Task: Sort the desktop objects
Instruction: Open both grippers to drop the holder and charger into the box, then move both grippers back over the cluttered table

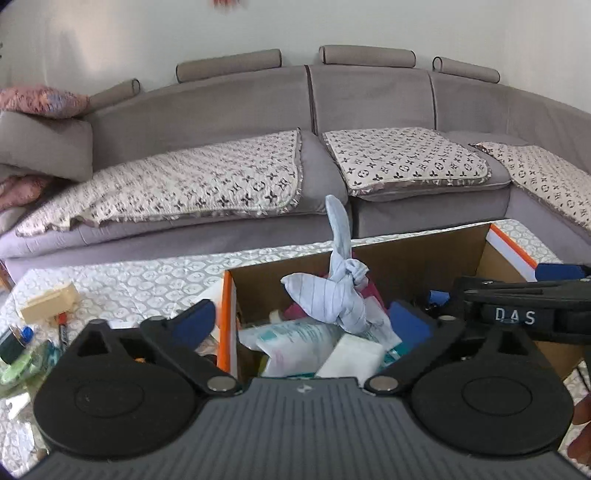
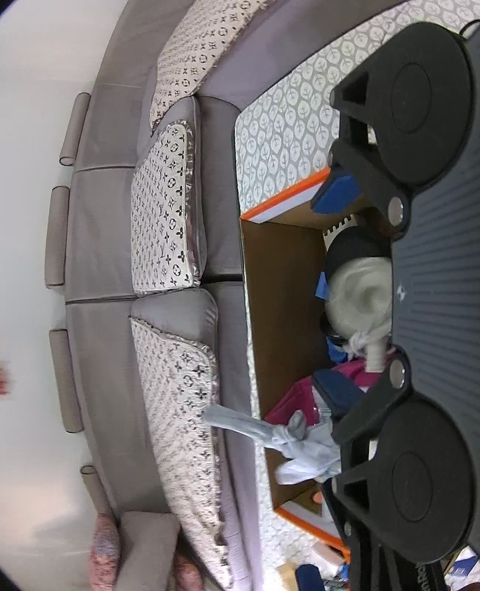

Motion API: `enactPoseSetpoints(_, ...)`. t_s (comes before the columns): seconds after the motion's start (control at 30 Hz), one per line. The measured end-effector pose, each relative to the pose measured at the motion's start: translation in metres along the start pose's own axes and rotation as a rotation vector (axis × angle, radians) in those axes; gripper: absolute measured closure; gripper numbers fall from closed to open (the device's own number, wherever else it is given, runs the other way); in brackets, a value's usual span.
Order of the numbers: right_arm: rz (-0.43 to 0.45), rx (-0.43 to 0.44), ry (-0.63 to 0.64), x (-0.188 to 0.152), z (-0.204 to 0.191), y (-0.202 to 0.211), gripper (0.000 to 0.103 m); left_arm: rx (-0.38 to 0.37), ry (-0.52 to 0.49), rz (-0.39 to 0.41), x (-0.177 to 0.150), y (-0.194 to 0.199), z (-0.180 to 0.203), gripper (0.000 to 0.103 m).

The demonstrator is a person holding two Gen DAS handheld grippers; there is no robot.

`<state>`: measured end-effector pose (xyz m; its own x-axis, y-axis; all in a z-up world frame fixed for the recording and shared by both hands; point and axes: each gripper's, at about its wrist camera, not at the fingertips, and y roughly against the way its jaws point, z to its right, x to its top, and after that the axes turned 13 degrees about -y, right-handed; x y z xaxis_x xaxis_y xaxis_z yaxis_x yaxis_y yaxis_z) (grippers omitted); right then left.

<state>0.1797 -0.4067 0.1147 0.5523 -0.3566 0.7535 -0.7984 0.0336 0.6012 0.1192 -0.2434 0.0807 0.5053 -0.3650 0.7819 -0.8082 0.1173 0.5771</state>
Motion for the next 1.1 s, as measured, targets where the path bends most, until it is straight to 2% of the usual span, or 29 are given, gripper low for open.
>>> enactPoseSetpoints(0.33, 0.055, -0.032, -0.014, 0.000, -0.006, 0.016, 0.000, -0.019, -0.009, 0.015, 0.000, 0.010, -0.002, 0.000)
enactPoseSetpoints(0.57, 0.108, -0.029, -0.012, -0.002, -0.026, 0.045, 0.000, -0.021, 0.012, 0.048, -0.002, 0.034, -0.026, 0.000)
enactPoseSetpoints(0.73, 0.125, -0.006, 0.014, -0.008, -0.059, 0.066, 0.000, 0.003, 0.043, 0.078, -0.010, 0.058, -0.059, 0.000)
enactPoseSetpoints(0.87, 0.136, 0.031, 0.023, -0.020, -0.087, 0.081, 0.000, 0.031, 0.058, 0.098, -0.030, 0.076, -0.096, 0.000)
enactPoseSetpoints(1.1, 0.140, 0.152, 0.083, -0.073, -0.152, 0.095, 0.000, 0.165, 0.082, 0.101, -0.086, 0.095, -0.173, 0.000)
